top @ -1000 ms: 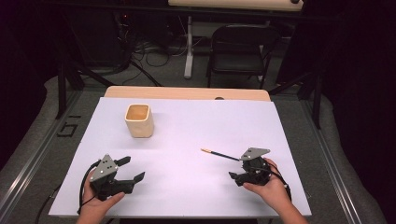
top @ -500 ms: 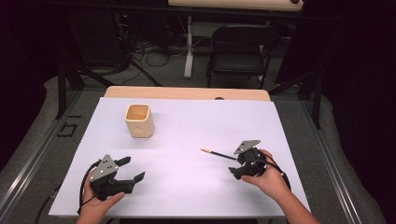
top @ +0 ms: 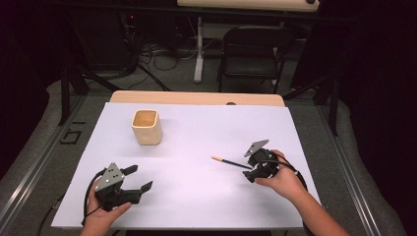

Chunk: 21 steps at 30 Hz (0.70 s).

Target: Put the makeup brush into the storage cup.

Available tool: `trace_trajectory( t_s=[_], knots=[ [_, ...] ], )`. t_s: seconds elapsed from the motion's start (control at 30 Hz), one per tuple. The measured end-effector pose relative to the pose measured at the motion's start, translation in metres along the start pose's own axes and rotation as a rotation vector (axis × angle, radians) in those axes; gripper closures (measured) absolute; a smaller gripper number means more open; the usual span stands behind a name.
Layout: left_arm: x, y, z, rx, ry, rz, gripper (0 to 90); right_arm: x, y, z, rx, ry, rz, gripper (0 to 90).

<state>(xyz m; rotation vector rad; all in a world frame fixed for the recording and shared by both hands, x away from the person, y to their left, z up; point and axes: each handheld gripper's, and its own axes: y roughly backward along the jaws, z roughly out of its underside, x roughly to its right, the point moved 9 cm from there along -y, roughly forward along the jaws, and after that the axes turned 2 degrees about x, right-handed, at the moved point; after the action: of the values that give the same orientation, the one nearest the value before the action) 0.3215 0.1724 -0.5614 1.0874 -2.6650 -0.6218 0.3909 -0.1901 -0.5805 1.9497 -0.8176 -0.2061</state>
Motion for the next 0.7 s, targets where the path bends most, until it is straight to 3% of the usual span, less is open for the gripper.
trace_trajectory(
  t_s=[0.23,0.33,0.7],
  knots=[
    [0.000,0.000,0.000,-0.003,-0.004,0.000,22.6,0.003,-0.002,-0.005,-0.023,0.036,-0.001,33.1],
    [0.000,0.000,0.000,-0.002,-0.004,0.000,22.6,0.004,-0.003,-0.009,-0.060,0.060,-0.004,34.0],
    [-0.001,0.000,0.000,-0.002,-0.002,0.001,22.7,0.000,-0.013,-0.023,-0.078,0.088,-0.025,36.6]
  ],
)
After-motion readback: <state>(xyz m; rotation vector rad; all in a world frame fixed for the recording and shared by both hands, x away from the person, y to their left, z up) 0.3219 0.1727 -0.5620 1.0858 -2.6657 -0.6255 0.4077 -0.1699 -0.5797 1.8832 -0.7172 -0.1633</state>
